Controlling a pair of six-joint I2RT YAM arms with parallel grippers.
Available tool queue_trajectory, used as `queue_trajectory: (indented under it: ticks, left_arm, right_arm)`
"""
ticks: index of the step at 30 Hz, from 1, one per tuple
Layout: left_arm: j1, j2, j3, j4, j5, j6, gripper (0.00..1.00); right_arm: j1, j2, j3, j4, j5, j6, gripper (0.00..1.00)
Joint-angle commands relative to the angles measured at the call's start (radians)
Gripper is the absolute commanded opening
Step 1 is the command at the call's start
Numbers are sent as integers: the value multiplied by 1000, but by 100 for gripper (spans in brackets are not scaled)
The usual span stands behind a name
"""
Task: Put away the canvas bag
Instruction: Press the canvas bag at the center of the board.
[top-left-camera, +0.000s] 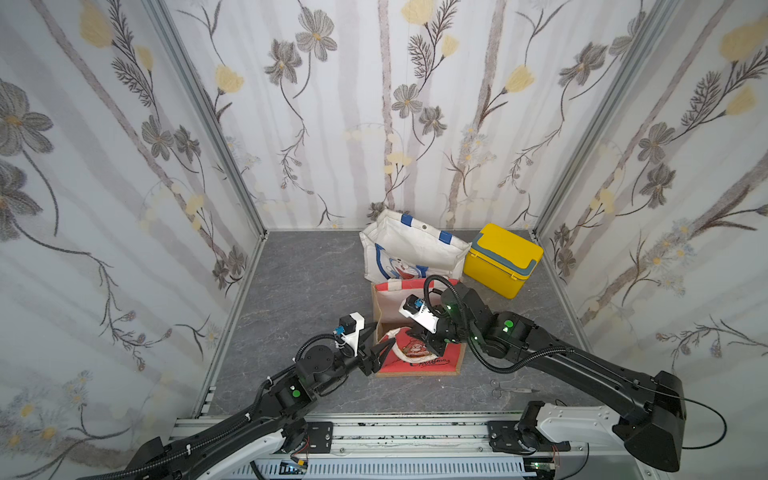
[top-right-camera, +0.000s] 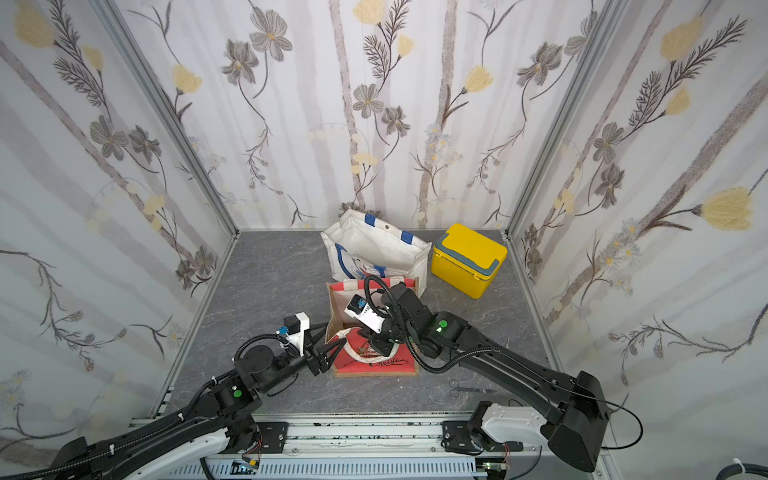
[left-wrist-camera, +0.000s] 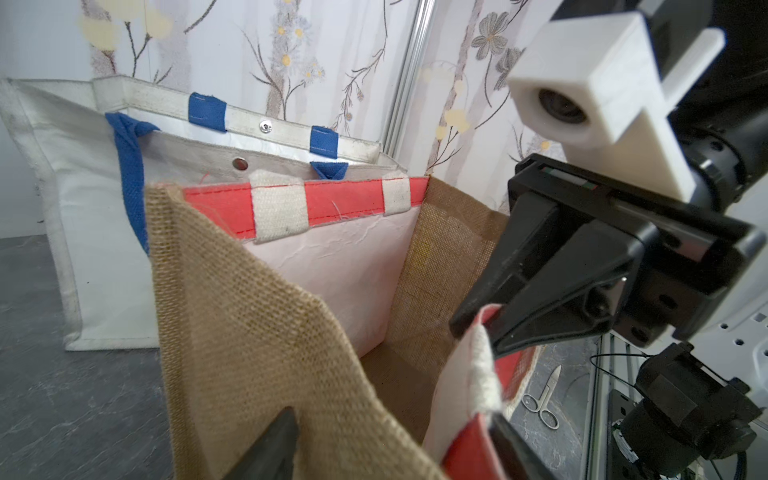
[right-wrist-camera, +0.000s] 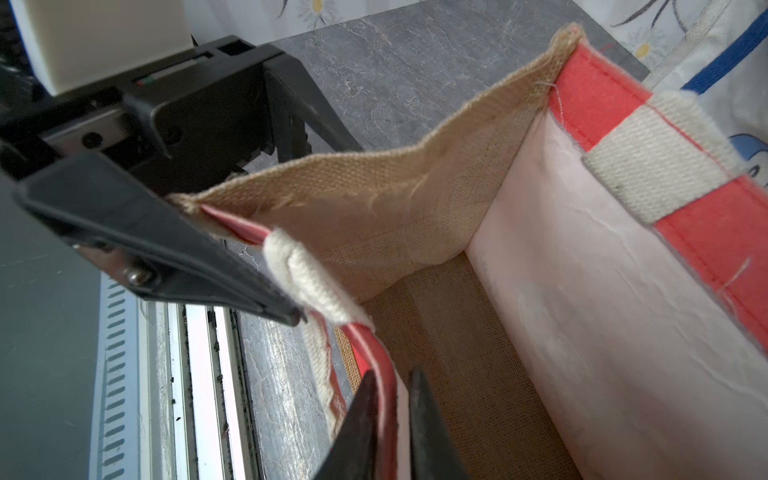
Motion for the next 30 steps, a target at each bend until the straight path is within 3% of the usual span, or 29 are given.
queue_trajectory:
  ticks: [1,5,7,8,11,15,21,24,27,30]
  left_arm:
    - [0,46,32,43,27,33,55]
    - [0,90,42,27,24,42,45]
    - [0,86,57,-1,28,44,21]
    - [0,79,61,-9,25,45,18]
    - [2,54,58,-9,25,41,15]
    - [28,85,70,-21,97,27,9]
    - [41,193,114,-8,225,-10,28]
    - [47,181,119,-23,201,4,34]
    - [53,159,107,-64,184,14,53]
    - [53,153,36,-32,162,-1,62]
  right_arm:
    - [0,-8,-6,0,-2,-3,25]
    - [-1,-6,-1,-2,1,-5,37]
    - [-1,-2,-3,-5,19,-16,43]
    - [-1,0,-2,-8,32,-22,47]
    - [-1,8,15,-21,68,-51,58]
    - [-1,21,46,-25,82,-117,63]
    - [-1,82,102,-22,53,-211,71]
    - [0,121,125,-19,27,-259,70]
    - [-1,139,135,0,31,-293,69]
    - [-2,148,145,10,34,-314,69]
